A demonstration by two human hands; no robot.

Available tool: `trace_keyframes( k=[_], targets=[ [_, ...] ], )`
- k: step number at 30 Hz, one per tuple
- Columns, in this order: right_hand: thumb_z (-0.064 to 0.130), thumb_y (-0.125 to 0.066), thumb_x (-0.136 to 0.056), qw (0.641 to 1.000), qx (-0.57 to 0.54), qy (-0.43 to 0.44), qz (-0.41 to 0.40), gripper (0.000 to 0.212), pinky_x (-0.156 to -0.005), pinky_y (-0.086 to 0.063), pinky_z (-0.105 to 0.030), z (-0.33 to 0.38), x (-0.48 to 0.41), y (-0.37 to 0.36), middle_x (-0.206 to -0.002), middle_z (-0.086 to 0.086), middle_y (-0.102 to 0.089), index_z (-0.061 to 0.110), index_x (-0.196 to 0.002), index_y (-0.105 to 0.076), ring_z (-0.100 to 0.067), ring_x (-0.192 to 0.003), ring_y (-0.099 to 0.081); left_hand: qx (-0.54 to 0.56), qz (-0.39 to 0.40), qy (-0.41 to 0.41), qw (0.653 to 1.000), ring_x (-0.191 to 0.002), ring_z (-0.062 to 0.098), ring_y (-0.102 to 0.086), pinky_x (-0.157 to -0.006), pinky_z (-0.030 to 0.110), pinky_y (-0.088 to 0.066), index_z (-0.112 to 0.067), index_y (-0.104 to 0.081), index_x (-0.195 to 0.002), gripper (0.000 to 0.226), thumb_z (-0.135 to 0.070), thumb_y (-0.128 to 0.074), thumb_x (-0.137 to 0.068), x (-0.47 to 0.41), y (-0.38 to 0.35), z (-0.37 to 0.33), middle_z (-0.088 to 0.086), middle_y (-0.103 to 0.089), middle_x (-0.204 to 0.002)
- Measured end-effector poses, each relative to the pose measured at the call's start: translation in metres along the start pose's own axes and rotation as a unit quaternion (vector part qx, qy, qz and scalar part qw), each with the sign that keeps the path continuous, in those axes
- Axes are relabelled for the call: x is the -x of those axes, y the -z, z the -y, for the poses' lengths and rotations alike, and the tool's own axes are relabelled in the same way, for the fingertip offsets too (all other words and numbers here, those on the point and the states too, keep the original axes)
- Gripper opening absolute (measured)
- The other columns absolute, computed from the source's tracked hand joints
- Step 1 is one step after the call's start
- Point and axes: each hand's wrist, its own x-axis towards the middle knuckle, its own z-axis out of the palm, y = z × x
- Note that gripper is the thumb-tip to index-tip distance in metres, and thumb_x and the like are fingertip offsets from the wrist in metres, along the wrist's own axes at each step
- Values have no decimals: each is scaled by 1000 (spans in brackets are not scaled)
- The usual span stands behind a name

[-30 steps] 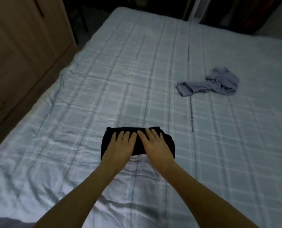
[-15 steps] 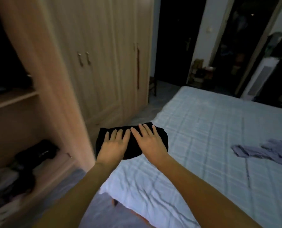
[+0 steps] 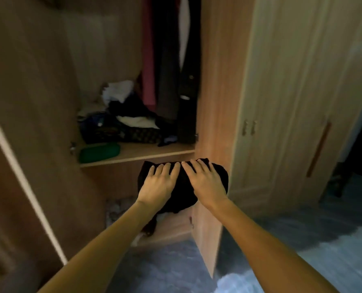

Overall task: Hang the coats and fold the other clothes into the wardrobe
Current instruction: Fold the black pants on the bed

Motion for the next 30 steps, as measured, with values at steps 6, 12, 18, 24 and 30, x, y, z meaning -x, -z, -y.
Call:
trace_keyframes(
  k=[6,12,18,24,30],
  targets=[
    [6,-78,-70,992,-63,99,-46,60,-87,-53,-51,14,-69,-14,-117,-16,-64,10,-126,-57,-34,-109,-62,-61,8,97,993,-98,36,-65,-81,52,-54,-4,-55,-126,74,-7,-84,-58,-12,12,44,21,-65,-111],
    [13,-80,-70,980,-107,158,-47,57,-84,-55,-49,43,-108,-43,-114,-13,-66,13,-123,-59,-30,-105,-65,-90,20,156,984,-96,35,-66,-79,51,-55,-4,-54,-126,69,-5,-80,-62,-4,-3,80,20,-66,-109],
    [15,-88,-58,977,-132,167,-25,69,-82,-56,-47,62,-163,-86,-108,-7,-68,15,-121,-61,-27,-99,-67,-97,27,157,982,-97,32,-66,-82,48,-55,-8,-42,-130,80,-7,-80,-60,-28,-39,134,16,-66,-109],
    [13,-92,-46,983,-101,155,9,84,-81,-57,-46,74,-225,-139,-106,-7,-69,14,-123,-59,-27,-98,-67,-80,42,130,987,-97,32,-66,-82,48,-55,-7,-45,-131,77,-9,-80,-62,-66,-93,199,16,-66,-110],
    [8,-89,-48,988,-84,128,23,85,-82,-56,-47,81,-294,-184,-107,-7,-67,15,-126,-57,-26,-100,-66,-65,39,118,990,-97,34,-65,-83,49,-54,-6,-50,-132,78,-7,-80,-60,-119,-141,261,16,-65,-109]
  ],
)
